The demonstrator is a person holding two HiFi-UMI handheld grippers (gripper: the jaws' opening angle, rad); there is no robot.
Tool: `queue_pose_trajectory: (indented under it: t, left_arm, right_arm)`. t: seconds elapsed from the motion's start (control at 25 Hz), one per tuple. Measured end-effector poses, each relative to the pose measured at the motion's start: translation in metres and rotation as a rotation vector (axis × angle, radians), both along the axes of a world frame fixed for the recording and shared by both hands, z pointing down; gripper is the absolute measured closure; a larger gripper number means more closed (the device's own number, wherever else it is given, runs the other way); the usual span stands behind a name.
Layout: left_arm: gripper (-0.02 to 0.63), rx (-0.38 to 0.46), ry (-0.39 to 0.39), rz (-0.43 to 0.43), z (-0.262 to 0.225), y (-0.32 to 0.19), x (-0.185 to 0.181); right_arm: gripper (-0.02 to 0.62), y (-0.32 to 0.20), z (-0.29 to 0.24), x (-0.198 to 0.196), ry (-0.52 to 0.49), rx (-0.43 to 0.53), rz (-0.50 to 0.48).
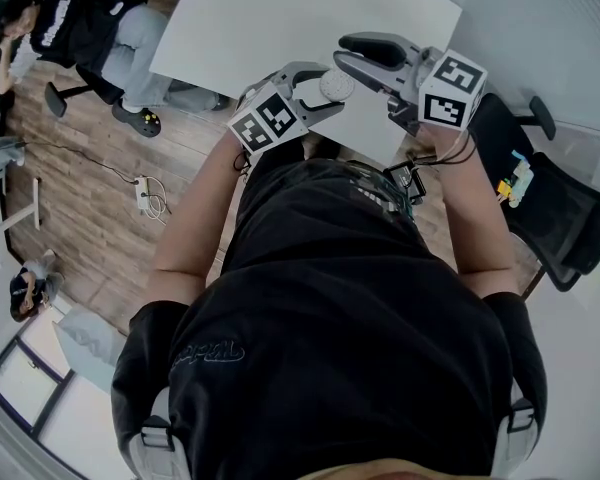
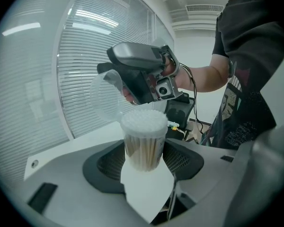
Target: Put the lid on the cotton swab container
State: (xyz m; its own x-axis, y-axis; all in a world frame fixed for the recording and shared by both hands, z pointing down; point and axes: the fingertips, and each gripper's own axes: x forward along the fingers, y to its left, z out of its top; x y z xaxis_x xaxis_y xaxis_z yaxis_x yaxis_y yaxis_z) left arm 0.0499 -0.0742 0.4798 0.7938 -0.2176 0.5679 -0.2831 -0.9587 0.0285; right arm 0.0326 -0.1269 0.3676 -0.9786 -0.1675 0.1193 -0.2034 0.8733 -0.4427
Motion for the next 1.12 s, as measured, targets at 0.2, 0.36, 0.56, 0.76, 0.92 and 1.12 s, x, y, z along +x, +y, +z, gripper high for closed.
queue_pose_trajectory:
  t: [0.2,0.36,0.56,0.76,0.92,1.12]
  left_arm:
    - [0.347,-0.012,0.006,-0.02,0.002,-0.004,-0.002]
    - [0.347,-0.014,0.004,-0.024,0.007,-0.003,0.001]
    - [0.347,-0.008,-0.001,-0.02,0.007,-0.01,-0.001]
    - [0.347,0.002,-0.005,-0.017,0.008,-0.011,0.0]
    - [0.347,0.016,-0.004,-0.026,0.003,-0.017,0.002]
    - [0.347,0.038,-0.017,-0.041,-0.001,-0.016,-0.002]
  right_arm:
    - [0.494,0.002,0.002,0.0,0.022,-0.007,0.002]
    - [0.495,0.01,0.006,0.003,0.026,-0.022,0.003]
    - [0.5,0.004,0.008,0.006,0.021,-0.053,0.041]
    - [0.54,0.007,0.013,0.012,0.048,-0.071,0.051]
    - [0.549,0.008,0.012,0.015,0.066,-0.056,0.047]
    - [0.554,0.017,0.012,0.013,0.1,-0.044,0.031]
